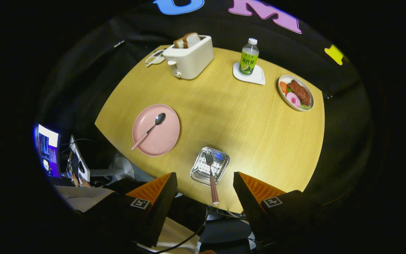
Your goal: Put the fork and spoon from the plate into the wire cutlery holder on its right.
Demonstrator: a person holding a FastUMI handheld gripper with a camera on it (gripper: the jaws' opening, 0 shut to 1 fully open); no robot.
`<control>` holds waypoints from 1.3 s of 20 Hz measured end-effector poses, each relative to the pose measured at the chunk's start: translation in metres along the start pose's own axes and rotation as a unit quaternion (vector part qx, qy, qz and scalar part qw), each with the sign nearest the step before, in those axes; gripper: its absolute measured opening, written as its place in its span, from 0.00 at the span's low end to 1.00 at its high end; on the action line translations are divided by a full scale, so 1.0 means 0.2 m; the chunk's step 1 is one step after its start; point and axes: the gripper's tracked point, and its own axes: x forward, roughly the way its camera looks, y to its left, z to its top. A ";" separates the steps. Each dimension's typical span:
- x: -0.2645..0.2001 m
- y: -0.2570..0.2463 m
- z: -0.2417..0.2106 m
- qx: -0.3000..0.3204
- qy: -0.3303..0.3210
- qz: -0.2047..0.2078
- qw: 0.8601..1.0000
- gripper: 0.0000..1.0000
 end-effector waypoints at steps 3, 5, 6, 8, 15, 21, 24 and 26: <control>-0.08 0.15 0.07 0.041 -0.080 -0.009 0.996 1.00; -0.12 0.23 0.13 0.068 -0.129 -0.016 0.989 1.00; -0.12 0.25 0.15 0.074 -0.149 -0.024 0.986 1.00; -0.07 0.30 0.18 0.081 -0.171 -0.038 0.981 1.00; 0.24 0.64 0.19 0.120 -0.153 -0.001 0.981 1.00; 0.64 0.81 0.16 0.128 -0.078 0.012 0.989 1.00; 0.81 0.88 0.11 0.137 -0.036 0.012 0.990 1.00; 0.90 0.92 0.09 0.136 -0.015 0.011 0.991 0.99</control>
